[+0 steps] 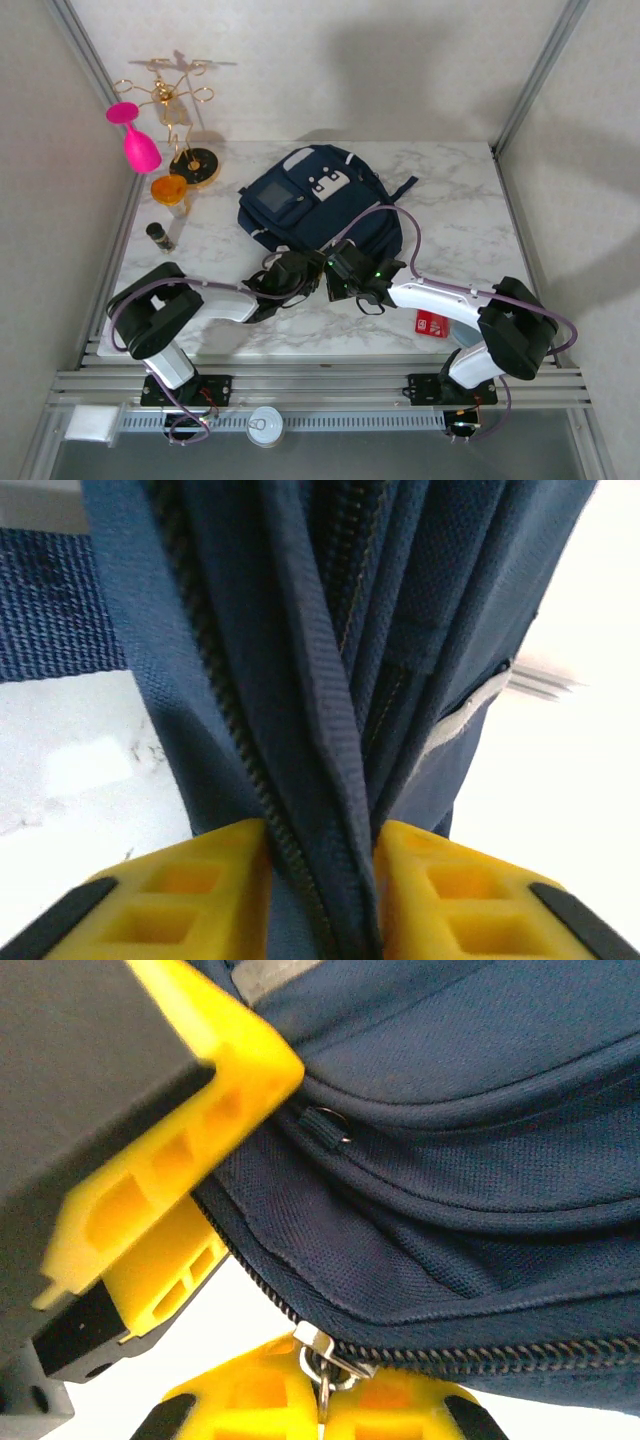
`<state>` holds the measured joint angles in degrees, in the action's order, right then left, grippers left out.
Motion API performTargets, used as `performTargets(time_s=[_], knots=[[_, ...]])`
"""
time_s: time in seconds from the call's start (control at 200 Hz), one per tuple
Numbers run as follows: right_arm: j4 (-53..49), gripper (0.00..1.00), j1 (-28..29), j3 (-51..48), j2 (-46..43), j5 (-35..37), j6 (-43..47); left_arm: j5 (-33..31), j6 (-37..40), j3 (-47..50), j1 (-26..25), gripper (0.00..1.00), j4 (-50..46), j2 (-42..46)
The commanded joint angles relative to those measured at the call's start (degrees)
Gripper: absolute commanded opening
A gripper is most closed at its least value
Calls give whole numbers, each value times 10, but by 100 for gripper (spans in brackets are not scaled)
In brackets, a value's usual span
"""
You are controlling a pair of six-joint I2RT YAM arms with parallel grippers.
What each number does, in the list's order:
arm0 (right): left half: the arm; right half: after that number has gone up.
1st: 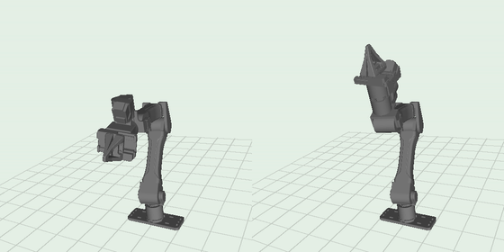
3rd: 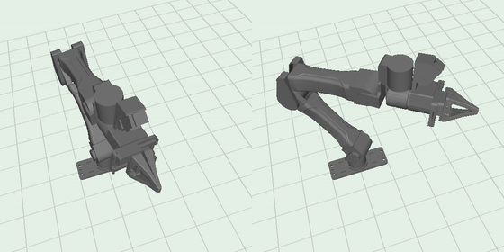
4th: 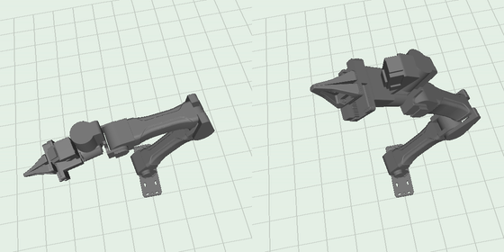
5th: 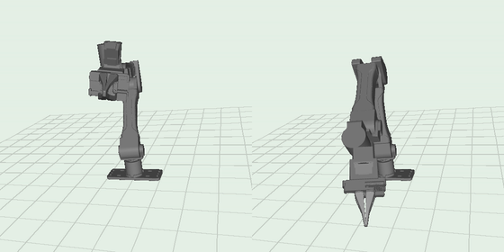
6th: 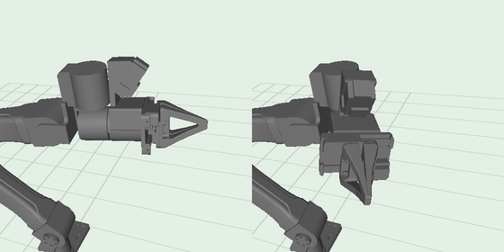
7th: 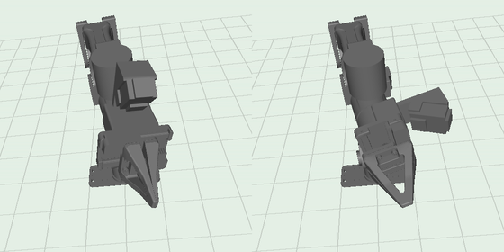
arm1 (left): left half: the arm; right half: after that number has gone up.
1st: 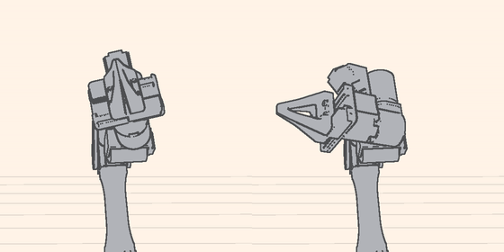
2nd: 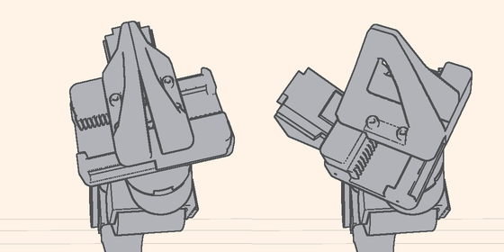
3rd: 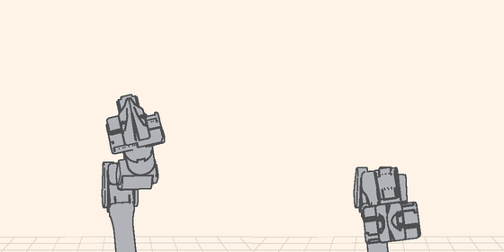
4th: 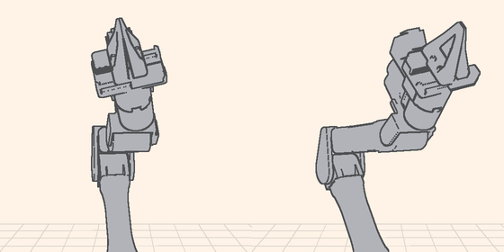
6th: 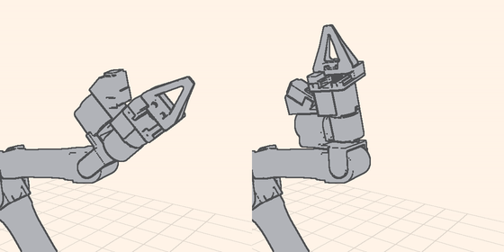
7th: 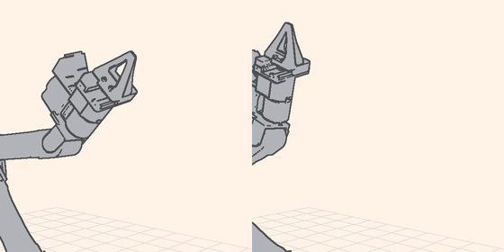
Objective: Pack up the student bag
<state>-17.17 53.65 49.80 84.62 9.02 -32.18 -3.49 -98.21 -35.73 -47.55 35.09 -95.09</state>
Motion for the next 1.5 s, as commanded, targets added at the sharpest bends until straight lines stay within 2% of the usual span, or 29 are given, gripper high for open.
performTargets(time_s=[0.0,0.045,0.175,0.3,0.446,0.516,0.591,0.636,0.696,0.776,0.826,0.956,1.021,1.126,1.201,1.267,1.357,1.497], knots=[[-4,0,3,-4,-8,10,-6,-51,10,-18,11,8,-26,3],[-13,0,1,-8,-12,15,-14,-61,25,-9,17,0,-39,16],[-56,0,-6,-13,-28,34,-40,-63,94,5,50,0,-116,69],[-91,0,-7,-26,-52,43,-61,-46,181,28,113,0,-195,132],[-115,0,-7,-31,-60,47,-67,19,303,36,216,0,-230,182],[-96,0,-3,-18,-47,25,-57,80,352,13,256,0,-234,163],[-67,0,14,12,-28,3,-37,135,385,-19,274,0,-234,128],[-60,0,22,33,-15,-2,-33,141,395,-33,273,0,-243,119],[-48,0,26,50,-2,-14,-29,149,401,-38,274,8,-240,123],[-30,0,26,53,4,-30,-29,145,403,-30,273,38,-248,155],[-18,0,27,47,3,-32,-25,132,393,-11,268,49,-260,186],[-49,0,26,48,0,14,-9,92,309,71,220,61,-267,274],[-26,0,26,28,-16,-17,15,86,256,106,190,66,-232,299],[-7,0,25,10,-19,-36,22,44,174,118,106,73,-192,287],[3,0,25,5,-15,-39,33,38,123,118,66,75,-127,250],[31,0,25,-9,-20,-53,45,12,101,102,51,75,-110,217],[83,0,19,-36,-30,-87,78,-8,110,52,50,73,-140,166],[133,0,0,-63,-26,-108,104,-39,119,19,51,62,-173,128]])
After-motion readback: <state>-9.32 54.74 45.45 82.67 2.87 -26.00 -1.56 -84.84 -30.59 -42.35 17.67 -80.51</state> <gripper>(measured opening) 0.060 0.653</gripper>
